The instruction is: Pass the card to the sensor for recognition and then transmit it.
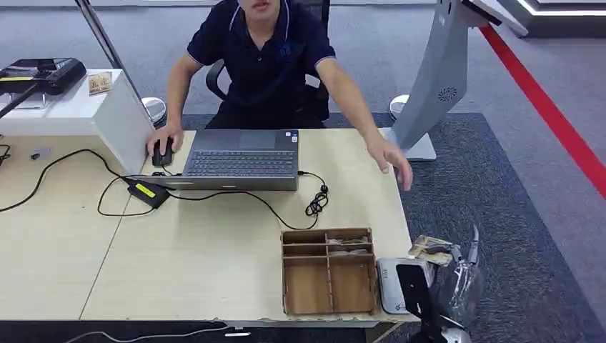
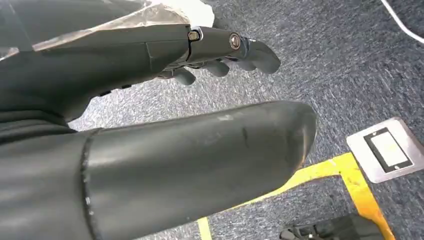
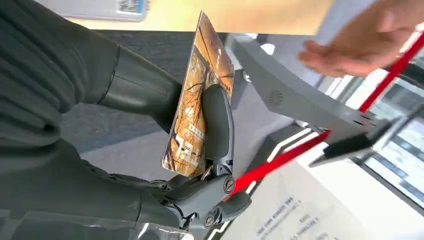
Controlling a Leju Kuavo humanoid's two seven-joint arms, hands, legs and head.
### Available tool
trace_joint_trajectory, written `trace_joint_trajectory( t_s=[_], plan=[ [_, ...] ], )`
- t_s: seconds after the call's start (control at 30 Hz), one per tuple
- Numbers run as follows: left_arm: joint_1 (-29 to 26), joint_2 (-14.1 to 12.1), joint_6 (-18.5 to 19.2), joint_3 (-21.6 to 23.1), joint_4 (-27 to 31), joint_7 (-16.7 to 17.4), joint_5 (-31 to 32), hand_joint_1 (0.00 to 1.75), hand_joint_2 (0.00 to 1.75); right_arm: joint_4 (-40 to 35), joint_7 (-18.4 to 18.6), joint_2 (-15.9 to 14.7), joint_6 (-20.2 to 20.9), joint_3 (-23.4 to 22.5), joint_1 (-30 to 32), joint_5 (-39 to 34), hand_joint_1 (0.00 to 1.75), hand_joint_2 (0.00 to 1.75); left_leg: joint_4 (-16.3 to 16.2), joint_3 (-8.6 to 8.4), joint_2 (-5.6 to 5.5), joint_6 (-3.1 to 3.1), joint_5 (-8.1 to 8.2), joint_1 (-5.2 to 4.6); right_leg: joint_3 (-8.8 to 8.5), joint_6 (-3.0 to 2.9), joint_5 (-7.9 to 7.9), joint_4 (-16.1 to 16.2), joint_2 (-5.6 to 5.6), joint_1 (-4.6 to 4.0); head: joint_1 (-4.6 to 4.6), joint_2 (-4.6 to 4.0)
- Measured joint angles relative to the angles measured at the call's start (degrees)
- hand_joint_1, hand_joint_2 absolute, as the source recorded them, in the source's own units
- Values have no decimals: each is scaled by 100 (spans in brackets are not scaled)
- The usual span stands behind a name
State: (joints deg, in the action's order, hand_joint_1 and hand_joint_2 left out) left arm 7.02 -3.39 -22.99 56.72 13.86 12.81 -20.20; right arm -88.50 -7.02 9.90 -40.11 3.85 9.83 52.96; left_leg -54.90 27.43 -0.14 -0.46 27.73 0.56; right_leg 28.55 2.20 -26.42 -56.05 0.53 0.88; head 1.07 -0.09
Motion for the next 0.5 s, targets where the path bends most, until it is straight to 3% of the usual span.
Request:
trace_joint_trajectory(
  t_s=[0.5],
  plan=[
    [12, 0, 66, 26, 0, -11, 199, 0, 0, -476, -208, 225, 11, 962, -448, -120, 175, 175, 0, 0, 0, -5, -6, 0, 2, -1, 1, -6, 0, 0, 2, 0]
  ],
)
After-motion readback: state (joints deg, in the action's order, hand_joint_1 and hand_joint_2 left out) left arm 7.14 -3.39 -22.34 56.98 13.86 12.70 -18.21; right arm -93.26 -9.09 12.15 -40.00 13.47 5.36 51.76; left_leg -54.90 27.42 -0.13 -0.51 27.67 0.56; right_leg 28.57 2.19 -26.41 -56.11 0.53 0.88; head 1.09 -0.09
